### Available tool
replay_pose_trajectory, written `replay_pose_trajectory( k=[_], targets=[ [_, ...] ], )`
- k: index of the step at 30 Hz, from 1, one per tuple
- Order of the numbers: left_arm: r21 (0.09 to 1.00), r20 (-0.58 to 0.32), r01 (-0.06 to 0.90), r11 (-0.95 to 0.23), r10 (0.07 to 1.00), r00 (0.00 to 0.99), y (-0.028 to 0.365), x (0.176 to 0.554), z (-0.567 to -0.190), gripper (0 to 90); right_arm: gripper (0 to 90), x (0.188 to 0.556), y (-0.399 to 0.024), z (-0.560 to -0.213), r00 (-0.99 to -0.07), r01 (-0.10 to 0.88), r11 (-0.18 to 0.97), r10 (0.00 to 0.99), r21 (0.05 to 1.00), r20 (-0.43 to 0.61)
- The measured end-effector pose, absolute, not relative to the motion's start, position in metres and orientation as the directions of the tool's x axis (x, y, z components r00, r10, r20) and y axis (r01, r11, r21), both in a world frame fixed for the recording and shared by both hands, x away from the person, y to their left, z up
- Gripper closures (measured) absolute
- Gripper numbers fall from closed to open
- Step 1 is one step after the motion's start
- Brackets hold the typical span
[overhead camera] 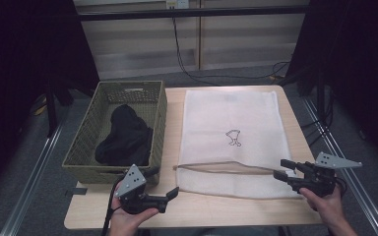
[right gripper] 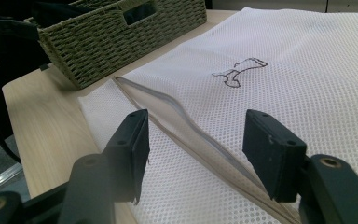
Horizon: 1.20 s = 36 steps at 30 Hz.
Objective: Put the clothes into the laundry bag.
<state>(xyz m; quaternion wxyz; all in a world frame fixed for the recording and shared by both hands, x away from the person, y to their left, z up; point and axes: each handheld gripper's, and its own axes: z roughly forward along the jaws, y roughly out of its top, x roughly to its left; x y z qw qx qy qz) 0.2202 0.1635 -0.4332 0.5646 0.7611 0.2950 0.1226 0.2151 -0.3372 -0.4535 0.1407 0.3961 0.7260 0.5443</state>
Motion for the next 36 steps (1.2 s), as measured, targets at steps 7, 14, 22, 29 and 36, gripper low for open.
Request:
replay_pose_trajectory(
  k=[7, 14, 22, 29, 36],
  targets=[
    [0.938, -0.131, 0.291, -0.187, 0.588, 0.798, 0.165, 0.214, -0.428, 8.0, 38.0, 0.217, -0.336, -0.454, -0.650, 0.442, 0.097, 0.720, 0.892, 0.244],
    [0.935, -0.135, 0.307, -0.178, 0.620, 0.773, 0.167, 0.216, -0.429, 7.9, 35.9, 0.219, -0.337, -0.453, -0.657, 0.430, 0.080, 0.711, 0.899, 0.250],
    [0.937, -0.122, 0.296, -0.186, 0.619, 0.775, 0.168, 0.214, -0.428, 8.0, 33.2, 0.220, -0.331, -0.451, -0.669, 0.426, 0.102, 0.705, 0.899, 0.237],
    [0.937, -0.108, 0.284, -0.201, 0.608, 0.787, 0.168, 0.211, -0.428, 7.9, 28.4, 0.224, -0.317, -0.441, -0.688, 0.400, 0.124, 0.696, 0.908, 0.208],
    [0.933, -0.084, 0.278, -0.228, 0.614, 0.785, 0.168, 0.212, -0.428, 7.9, 28.1, 0.239, -0.302, -0.436, -0.700, 0.381, 0.145, 0.691, 0.913, 0.182]
  ],
)
